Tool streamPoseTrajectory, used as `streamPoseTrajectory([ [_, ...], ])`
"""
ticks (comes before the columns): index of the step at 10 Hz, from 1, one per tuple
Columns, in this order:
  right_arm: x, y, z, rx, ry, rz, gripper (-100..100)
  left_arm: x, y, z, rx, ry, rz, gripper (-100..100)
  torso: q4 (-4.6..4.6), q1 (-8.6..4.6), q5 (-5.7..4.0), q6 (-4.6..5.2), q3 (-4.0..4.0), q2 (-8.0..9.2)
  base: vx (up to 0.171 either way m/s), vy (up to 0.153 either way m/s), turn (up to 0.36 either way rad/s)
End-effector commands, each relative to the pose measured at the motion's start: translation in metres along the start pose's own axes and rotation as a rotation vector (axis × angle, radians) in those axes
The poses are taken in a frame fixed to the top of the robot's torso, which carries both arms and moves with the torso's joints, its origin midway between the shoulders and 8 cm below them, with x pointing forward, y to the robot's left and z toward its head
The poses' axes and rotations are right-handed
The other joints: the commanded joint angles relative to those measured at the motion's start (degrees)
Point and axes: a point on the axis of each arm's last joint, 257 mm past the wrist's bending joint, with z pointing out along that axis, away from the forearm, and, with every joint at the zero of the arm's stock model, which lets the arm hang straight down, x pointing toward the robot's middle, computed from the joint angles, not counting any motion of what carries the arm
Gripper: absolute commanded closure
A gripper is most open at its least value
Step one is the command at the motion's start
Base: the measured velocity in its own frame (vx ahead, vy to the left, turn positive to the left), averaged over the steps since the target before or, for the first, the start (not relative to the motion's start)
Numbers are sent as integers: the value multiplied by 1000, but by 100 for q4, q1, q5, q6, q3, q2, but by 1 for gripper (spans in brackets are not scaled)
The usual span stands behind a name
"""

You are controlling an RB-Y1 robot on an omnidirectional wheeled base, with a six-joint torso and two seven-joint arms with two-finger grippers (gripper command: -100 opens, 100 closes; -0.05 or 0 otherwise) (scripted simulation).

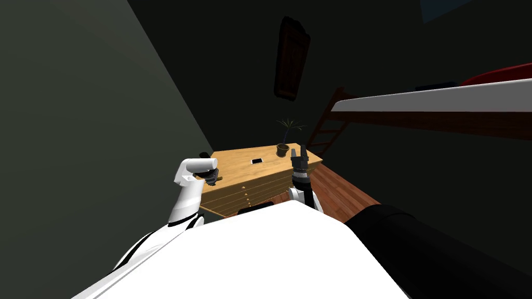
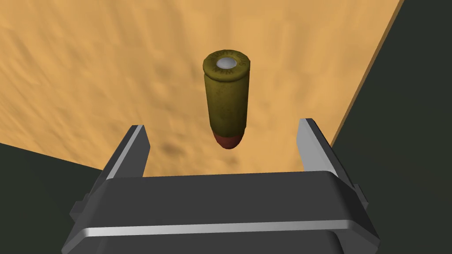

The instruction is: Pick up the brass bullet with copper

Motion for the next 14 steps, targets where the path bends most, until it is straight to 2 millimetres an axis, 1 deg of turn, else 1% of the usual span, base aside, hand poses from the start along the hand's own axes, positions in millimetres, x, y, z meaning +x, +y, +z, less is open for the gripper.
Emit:
streamPoseTrajectory([
  [1, 0, 0, 0, 0, 0, 0, 0, 0, 0, 0, 0, 0, 0, 0, 0, 0, 0, 0, 0, 0, 0, 0, 0],
  [2, 0, 0, 0, 0, 0, 0, 0, -2, -2, 6, -2, -5, -17, -100, 0, -7, -2, 0, 1, 2, -20, 17, -126],
  [7, 0, 0, 0, 0, 0, 0, 0, -9, -9, 26, -13, -23, -73, -100, 5, 3, 0, 0, 11, 19, -53, 37, -123],
  [8, 0, 0, 0, 0, 0, 0, 0, -10, -10, 29, -14, -26, -80, -100, 5, 6, 1, 1, 13, 24, -60, 43, -117],
  [9, 0, 0, 0, 0, 0, 0, 0, -9, -9, 27, -15, -24, -73, -100, 6, 6, 1, 1, 14, 24, -22, 17, -23],
  [10, 0, 0, 0, 0, 0, 0, 0, -9, -10, 28, -12, -23, -75, 100, 2, 1, 0, -3, 8, 15, 0, 0, 0],
  [14, 0, 0, 0, 0, 0, 0, 0, -9, -10, 27, -12, -23, -75, 100, -4, -3, 1, -2, -3, -3, 0, 0, 0],
])
